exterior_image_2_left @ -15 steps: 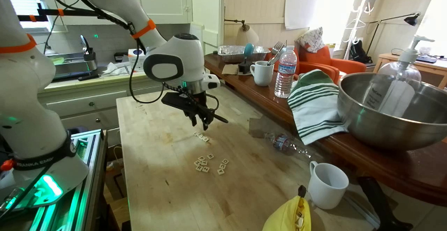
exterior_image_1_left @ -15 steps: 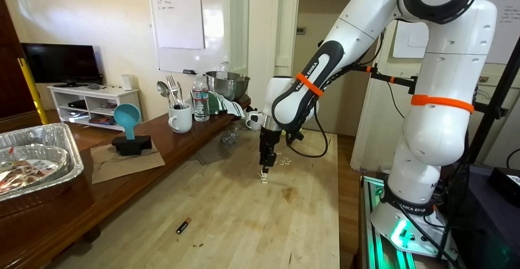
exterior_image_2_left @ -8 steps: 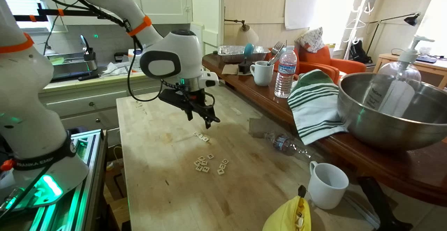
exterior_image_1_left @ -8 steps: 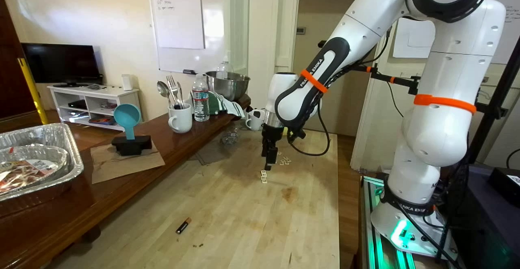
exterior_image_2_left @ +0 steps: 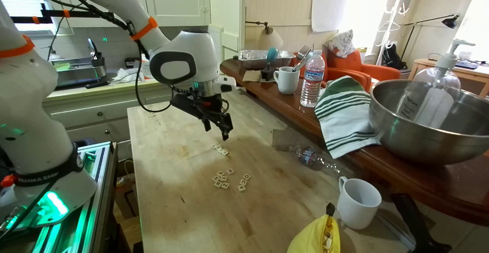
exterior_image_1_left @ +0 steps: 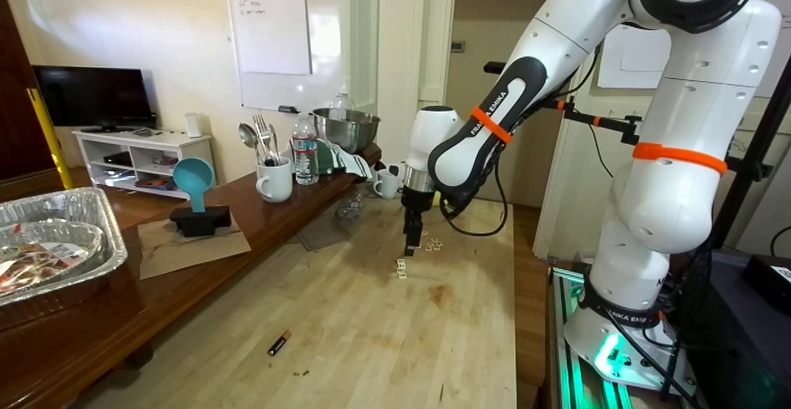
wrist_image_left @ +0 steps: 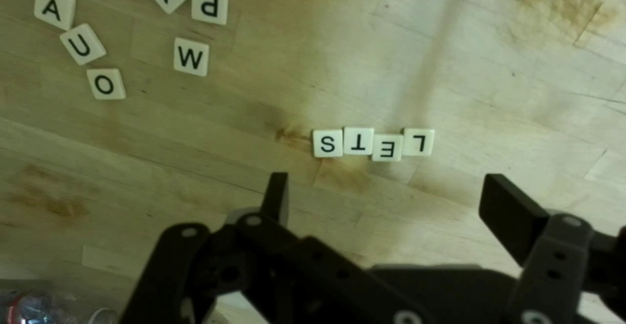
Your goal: Put one letter block into the line of letter blocks
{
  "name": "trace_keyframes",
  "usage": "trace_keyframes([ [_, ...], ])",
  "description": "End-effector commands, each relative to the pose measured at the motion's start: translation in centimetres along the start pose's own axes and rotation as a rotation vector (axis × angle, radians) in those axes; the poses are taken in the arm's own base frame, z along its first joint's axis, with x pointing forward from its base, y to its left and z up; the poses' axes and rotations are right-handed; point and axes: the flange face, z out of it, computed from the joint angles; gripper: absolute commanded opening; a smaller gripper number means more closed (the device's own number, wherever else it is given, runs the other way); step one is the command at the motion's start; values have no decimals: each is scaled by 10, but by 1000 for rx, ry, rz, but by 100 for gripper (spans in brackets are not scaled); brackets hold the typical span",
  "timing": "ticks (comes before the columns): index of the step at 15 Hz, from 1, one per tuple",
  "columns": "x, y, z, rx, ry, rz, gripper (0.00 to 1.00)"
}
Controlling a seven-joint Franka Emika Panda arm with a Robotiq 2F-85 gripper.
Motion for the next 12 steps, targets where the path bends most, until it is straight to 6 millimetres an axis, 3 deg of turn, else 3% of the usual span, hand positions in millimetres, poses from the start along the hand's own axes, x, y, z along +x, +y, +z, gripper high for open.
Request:
trace_keyframes([
  [1,-7,-8,-10,-13,-24,28,100],
  [7,-12,-20,-14,27,-68,-22,100],
  [8,-3,-13,-10,12,-48,4,100],
  [12,-4,-18,-11,17,-54,-10,100],
])
